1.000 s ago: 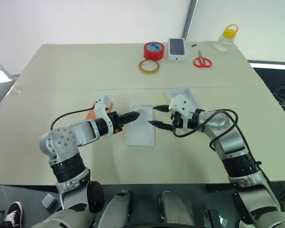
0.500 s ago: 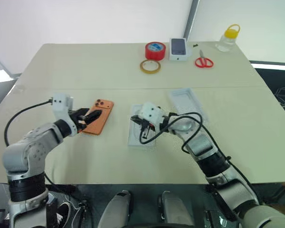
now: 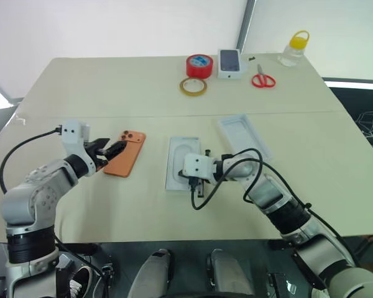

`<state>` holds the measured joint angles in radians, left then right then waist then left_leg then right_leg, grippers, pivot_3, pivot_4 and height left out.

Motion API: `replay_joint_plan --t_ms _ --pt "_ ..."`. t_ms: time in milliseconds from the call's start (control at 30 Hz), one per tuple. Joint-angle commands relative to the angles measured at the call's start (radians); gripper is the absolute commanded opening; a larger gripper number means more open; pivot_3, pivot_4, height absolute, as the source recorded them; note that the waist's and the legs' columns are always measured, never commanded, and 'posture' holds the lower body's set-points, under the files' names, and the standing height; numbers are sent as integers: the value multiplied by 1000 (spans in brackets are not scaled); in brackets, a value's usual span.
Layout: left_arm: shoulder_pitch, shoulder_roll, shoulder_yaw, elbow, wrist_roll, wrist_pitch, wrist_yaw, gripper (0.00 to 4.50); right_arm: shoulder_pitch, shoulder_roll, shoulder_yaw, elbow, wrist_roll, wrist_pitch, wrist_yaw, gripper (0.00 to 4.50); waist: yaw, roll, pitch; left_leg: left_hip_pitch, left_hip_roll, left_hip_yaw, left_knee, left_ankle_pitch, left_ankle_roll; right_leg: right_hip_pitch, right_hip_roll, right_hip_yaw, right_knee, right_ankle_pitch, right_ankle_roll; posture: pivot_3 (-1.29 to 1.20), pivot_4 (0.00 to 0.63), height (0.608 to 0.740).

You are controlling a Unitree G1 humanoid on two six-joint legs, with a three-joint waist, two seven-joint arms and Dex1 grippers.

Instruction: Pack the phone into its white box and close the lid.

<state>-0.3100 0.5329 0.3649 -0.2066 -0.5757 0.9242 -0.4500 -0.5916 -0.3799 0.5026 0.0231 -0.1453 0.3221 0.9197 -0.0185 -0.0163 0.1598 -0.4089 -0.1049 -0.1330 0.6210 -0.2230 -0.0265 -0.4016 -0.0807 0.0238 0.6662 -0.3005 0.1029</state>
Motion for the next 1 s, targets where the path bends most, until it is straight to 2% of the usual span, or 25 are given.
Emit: replay_joint_plan --t_ms 33,233,367,567,733,900,1000 --pt "-24 20 5 19 9 -11 15 3477 -28 42 -40 3 -8 -30 -76 66 0 0 0 0 0 0 0 0 0 0 0 0 0 0 0 0 150 740" --pt "-65 75 73 178 -61 64 -36 3477 -121 153 -150 79 37 -37 -219 66 -3 0 0 0 0 0 0 1 -1 -2 0 0 1 0 0 0 150 740" --pt "-111 118 83 332 -84 78 -103 3477 -166 226 -132 100 29 -18 -241 66 -3 0 0 0 0 0 -3 2 -3 -4 1 0 1 0 0 0 150 740" --pt "-198 173 -16 579 -24 10 -249 3477 -246 362 -44 198 -16 93 -265 66 -6 0 0 0 0 -1 -3 3 -4 -6 1 0 1 0 -1 0 150 740" --pt "-301 164 -114 759 37 -3 -324 3477 -312 420 0 349 -61 122 -282 66 -8 -1 0 0 -1 -1 -3 3 -5 -7 0 0 2 1 -1 0 150 740" --pt "-336 146 -157 876 51 63 -394 3477 -392 461 51 530 -121 118 -302 66 -14 0 -1 0 -1 -1 -3 3 -5 -7 0 -1 3 1 -1 0 150 740" --pt "-330 141 -178 886 80 44 -416 3477 -435 487 63 627 -146 128 -308 66 -24 1 -1 1 -1 -2 -3 3 -5 -6 0 -1 3 1 -1 0 150 740"
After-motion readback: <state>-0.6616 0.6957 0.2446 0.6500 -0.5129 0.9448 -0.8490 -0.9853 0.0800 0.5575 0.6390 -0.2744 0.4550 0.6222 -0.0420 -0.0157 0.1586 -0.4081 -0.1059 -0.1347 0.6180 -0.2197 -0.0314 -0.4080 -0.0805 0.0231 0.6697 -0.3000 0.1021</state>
